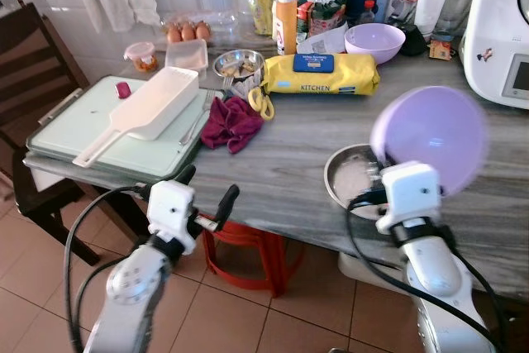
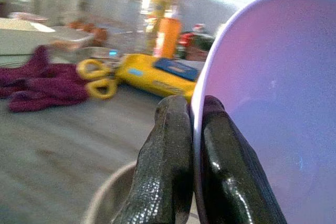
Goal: Setting the table
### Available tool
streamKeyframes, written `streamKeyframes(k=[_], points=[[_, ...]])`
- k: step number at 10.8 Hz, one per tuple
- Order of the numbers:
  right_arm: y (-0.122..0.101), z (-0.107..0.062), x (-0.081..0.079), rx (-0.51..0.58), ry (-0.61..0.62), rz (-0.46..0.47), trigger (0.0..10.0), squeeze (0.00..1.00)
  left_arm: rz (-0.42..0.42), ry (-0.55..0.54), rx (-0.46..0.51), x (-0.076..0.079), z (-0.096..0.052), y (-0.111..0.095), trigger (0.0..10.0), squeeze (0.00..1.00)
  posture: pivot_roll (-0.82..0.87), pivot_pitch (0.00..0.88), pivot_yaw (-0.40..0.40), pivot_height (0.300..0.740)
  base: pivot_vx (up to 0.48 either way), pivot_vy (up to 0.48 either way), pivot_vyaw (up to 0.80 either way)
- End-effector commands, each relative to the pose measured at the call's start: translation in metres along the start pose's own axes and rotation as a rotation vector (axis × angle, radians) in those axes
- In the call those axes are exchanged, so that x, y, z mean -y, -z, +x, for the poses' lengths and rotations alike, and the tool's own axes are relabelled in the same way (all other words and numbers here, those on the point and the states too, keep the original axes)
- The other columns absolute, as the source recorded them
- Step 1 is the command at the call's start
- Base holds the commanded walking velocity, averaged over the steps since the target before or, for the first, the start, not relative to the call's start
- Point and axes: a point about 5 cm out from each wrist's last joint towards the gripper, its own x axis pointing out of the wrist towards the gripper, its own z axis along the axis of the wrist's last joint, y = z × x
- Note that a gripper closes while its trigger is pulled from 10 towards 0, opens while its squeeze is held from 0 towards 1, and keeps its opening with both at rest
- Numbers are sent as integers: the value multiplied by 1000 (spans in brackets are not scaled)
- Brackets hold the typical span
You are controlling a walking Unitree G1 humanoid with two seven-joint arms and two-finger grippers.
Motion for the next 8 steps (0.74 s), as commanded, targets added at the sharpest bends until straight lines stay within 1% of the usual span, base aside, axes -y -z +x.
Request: streamKeyframes(k=[1,2,3,4,5,6,7,8], points=[[-10,11,-4,36,-70,19,10000,0,19,25,-8,-4,-5,-2,10000,0,-92,132,86,740,0,0,0],[-11,17,-5,36,-106,23,10000,0,24,39,-15,-5,-6,-2,10000,0,-90,135,87,740,0,0,0],[-12,33,-8,41,-210,20,10000,0,23,57,-16,-5,-7,-3,10000,0,-86,137,89,740,0,0,0],[-18,43,-13,81,-308,26,10000,0,24,85,-12,-2,-7,-4,10000,0,-85,137,91,740,0,0,0],[-17,53,-18,61,-363,11,10000,0,17,105,-8,1,-6,-5,10000,0,-76,133,90,740,0,0,0],[-14,59,-22,43,-411,-9,10000,0,18,114,-5,2,-6,-6,10000,0,-68,134,89,740,0,0,0],[-12,66,-23,29,-447,2,10000,0,15,112,-2,1,-6,-7,10000,0,-62,136,88,740,0,0,0],[-8,72,-26,11,-476,-10,10000,0,14,109,-1,1,-6,-7,10000,0,-63,137,90,740,0,0,0]])
